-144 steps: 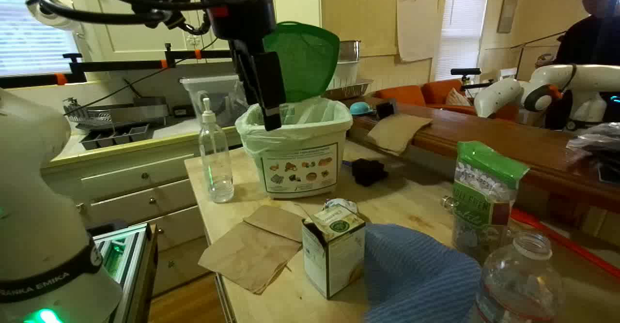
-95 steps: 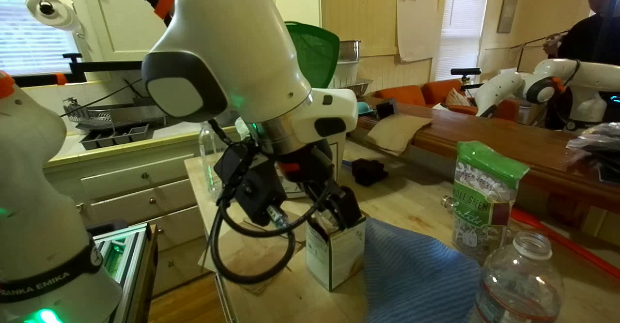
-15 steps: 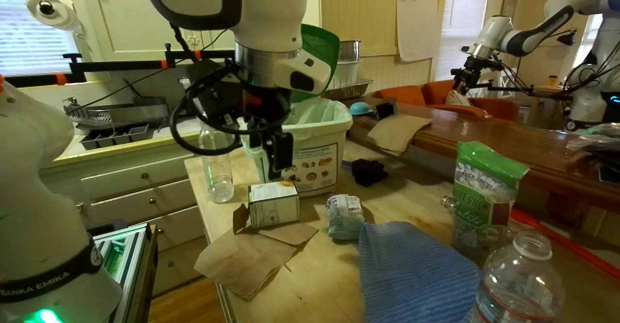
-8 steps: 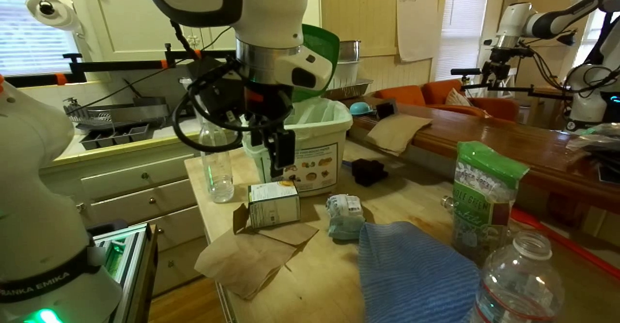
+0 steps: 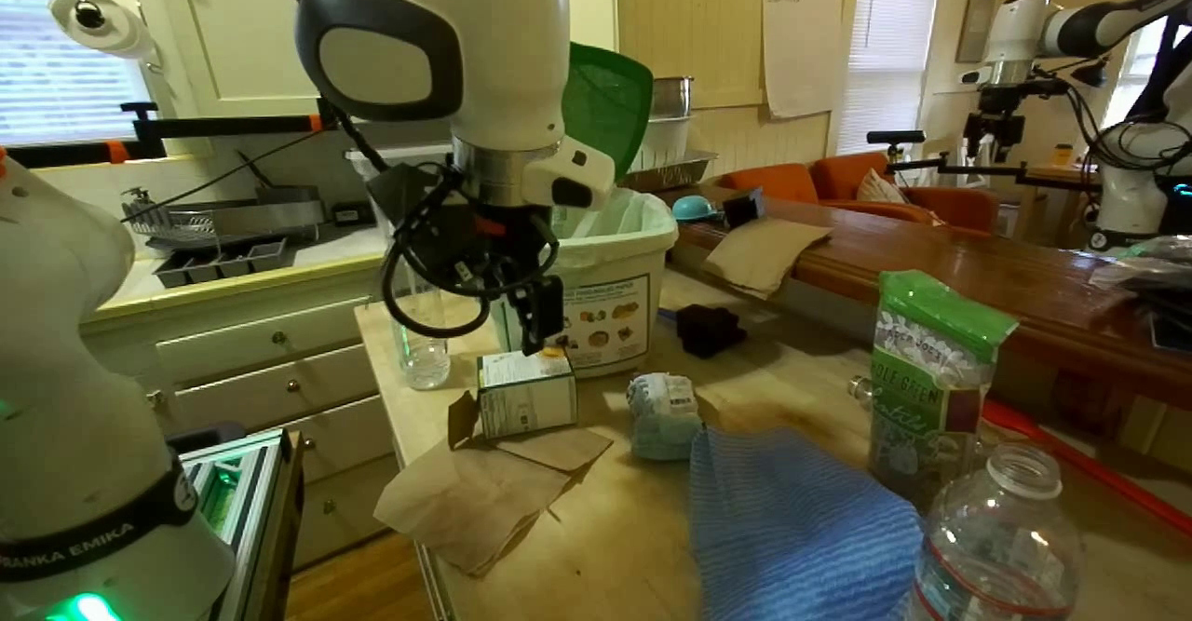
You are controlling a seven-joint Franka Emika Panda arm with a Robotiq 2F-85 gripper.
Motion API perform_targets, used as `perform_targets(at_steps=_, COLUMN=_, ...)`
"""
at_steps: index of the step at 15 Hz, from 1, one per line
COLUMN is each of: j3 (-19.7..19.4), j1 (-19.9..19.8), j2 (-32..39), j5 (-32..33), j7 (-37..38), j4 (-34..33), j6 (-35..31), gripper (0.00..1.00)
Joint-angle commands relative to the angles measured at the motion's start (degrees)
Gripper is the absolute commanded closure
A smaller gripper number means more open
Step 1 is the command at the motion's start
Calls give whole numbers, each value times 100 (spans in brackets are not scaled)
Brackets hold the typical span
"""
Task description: Put the white box in the bin.
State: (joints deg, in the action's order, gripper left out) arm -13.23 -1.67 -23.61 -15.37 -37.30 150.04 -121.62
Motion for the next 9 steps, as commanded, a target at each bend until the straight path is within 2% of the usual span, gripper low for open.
perform_targets(at_steps=1, j3=93, j1=151, j2=-106, j5=-237, j7=-32, j4=570, j6=-810, gripper=0)
perform_targets(at_steps=5, j3=24, j1=338, j2=-224, j5=-525, j7=-184, j4=1019, j6=-1319, gripper=0)
perform_targets(at_steps=6, j3=-9, j1=381, j2=73, j5=-562, j7=-175, j4=719, j6=-1305, gripper=0)
perform_targets(at_steps=9, j3=-45, j1=490, j2=159, j5=-737, j7=-296, j4=756, j6=-1563, gripper=0)
